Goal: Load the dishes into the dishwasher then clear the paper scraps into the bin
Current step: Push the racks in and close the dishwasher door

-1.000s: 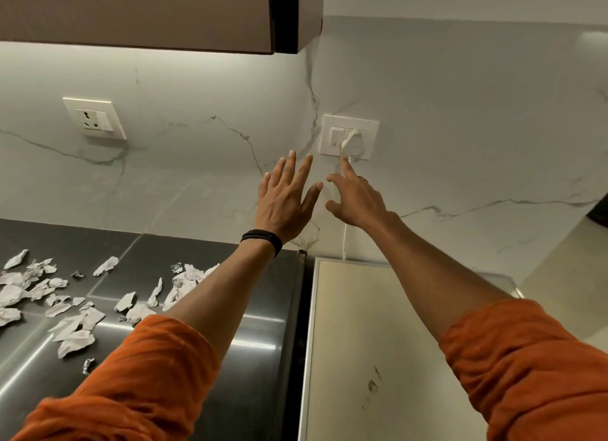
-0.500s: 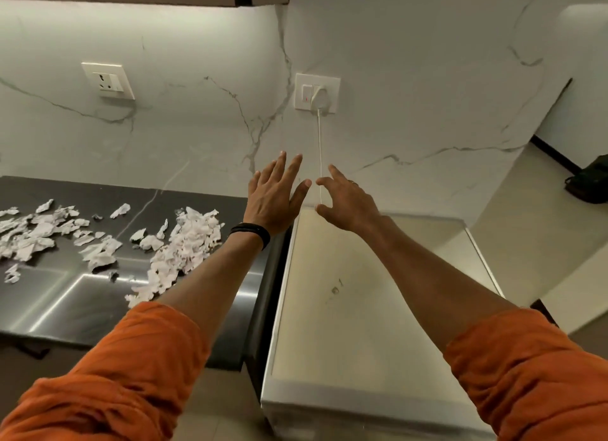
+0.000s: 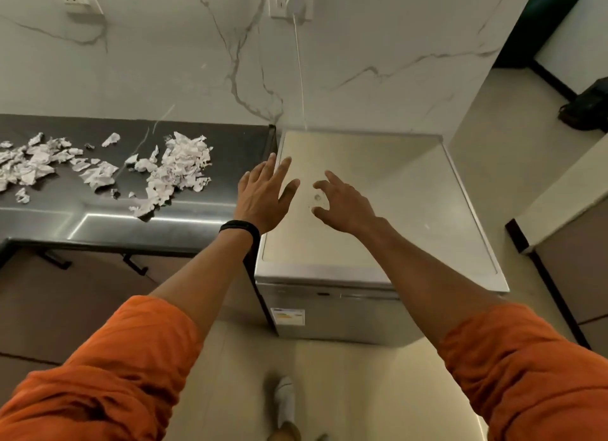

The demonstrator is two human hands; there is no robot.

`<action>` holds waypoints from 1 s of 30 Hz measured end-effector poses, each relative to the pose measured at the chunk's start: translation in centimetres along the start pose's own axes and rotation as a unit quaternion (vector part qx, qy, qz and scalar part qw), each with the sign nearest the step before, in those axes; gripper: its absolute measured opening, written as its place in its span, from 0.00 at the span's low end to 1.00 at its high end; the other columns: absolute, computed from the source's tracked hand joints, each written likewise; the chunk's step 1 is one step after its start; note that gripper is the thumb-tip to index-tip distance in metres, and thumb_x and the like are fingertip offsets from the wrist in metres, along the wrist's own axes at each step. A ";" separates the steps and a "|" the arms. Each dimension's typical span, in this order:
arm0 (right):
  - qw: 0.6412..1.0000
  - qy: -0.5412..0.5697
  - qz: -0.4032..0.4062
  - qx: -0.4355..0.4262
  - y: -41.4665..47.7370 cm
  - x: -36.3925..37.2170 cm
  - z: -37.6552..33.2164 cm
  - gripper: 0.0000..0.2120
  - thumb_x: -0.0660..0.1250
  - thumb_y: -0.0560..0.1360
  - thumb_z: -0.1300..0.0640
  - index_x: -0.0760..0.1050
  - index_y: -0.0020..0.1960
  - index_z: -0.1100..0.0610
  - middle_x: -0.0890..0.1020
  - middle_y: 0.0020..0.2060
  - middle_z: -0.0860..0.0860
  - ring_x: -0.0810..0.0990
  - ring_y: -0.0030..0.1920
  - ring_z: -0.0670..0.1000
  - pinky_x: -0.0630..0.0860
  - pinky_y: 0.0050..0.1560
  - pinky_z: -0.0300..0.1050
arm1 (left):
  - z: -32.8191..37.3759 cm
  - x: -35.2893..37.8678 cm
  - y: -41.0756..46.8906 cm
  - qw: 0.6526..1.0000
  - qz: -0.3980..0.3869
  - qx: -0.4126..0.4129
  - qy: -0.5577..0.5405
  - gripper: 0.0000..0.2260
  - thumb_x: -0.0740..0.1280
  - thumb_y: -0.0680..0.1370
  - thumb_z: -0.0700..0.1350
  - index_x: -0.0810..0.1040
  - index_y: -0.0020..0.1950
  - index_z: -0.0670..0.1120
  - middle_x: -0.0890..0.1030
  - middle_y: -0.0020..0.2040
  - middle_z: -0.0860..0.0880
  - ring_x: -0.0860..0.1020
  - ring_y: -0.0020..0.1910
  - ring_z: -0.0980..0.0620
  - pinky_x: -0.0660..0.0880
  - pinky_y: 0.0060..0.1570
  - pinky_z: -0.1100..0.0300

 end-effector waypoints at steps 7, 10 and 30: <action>0.997 0.014 -0.070 0.041 -5.1 5.5 1.6 0.28 0.66 0.80 0.46 0.63 0.78 0.49 0.53 0.82 0.49 0.65 0.76 0.59 0.70 0.68 0.57 | -1.1 4.3 -5.9 0.998 -0.061 -0.001 0.013 0.27 0.51 0.85 0.61 0.58 0.82 0.53 0.60 0.81 0.44 0.60 0.79 0.42 0.57 0.75 0.41; 0.995 0.014 -0.088 0.043 -6.7 8.3 2.4 0.29 0.66 0.79 0.45 0.63 0.78 0.50 0.55 0.82 0.52 0.64 0.77 0.59 0.67 0.71 0.57 | -2.2 6.4 -8.0 0.995 -0.102 0.011 0.021 0.27 0.51 0.84 0.61 0.57 0.82 0.54 0.59 0.81 0.43 0.59 0.79 0.41 0.58 0.75 0.40; 0.976 -0.208 -0.062 0.002 -9.3 19.3 6.7 0.71 0.78 0.61 0.30 0.29 0.81 0.51 0.35 0.81 0.54 0.35 0.81 0.63 0.41 0.79 0.66 | -9.9 16.7 -12.6 0.955 -0.109 0.219 0.169 0.54 0.78 0.70 0.57 0.44 0.84 0.52 0.47 0.84 0.44 0.45 0.82 0.38 0.46 0.79 0.39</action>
Point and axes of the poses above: each hand's wrist, its own y-axis towards the middle knuckle, its own x-axis out of the palm, z = x × y, the point moved 1 cm from there along y, towards the middle knuckle
